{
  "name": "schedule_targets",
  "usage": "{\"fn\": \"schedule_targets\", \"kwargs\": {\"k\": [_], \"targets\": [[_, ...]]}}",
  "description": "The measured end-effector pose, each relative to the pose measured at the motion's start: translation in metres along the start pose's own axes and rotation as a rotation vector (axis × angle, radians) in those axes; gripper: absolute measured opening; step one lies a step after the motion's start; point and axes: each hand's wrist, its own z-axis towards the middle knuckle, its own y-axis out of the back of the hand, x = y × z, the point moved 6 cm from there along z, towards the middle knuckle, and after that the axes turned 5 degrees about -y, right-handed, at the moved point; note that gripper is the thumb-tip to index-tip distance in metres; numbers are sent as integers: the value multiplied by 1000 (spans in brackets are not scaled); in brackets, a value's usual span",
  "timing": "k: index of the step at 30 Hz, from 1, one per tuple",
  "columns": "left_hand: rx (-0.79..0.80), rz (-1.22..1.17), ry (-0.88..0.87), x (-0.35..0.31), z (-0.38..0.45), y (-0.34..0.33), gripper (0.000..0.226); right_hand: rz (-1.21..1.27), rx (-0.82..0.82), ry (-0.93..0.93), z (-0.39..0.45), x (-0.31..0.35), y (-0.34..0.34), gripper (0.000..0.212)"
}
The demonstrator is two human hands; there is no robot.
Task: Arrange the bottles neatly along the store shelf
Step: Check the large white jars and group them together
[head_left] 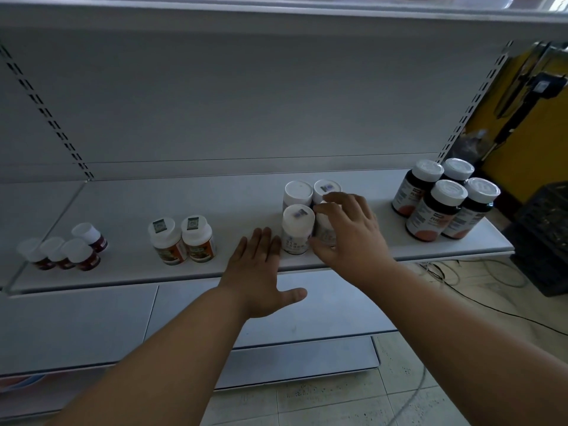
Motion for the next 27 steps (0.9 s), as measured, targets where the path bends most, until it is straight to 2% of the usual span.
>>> {"fn": "schedule_targets", "kwargs": {"k": [4, 9, 12, 14, 16, 18, 20, 21, 23, 27], "targets": [[6, 11, -1, 1, 0, 0, 116, 41, -35, -167, -7, -14, -2, 46], [10, 28, 1, 0, -1, 2, 113, 287, 105, -429, -6, -27, -16, 39], [9, 21, -6, 0, -1, 2, 114, 432, 17, -536, -12, -31, 2, 42], [4, 12, -8, 0, -1, 1, 115, 674, 2, -627, -19, -33, 15, 45], [-9, 3, -6, 0, 0, 0, 115, 1101, 75, -681, -24, -26, 21, 44], [-14, 10, -1, 0, 0, 0, 115, 1550, 224, -732, -31, -13, 19, 41], [-5, 18, 7, 1, 0, 0, 114, 1825, 389, -784, -37, 1, 18, 55], [0, 18, 10, 0, -1, 1, 114, 1899, 442, -796, -40, 5, 17, 64], [-3, 15, 13, 0, -1, 2, 114, 1978, 495, -783, -43, 12, 19, 67], [0, 16, 16, 0, -1, 2, 114, 1958, 487, -853, -44, 21, 22, 73]]}}
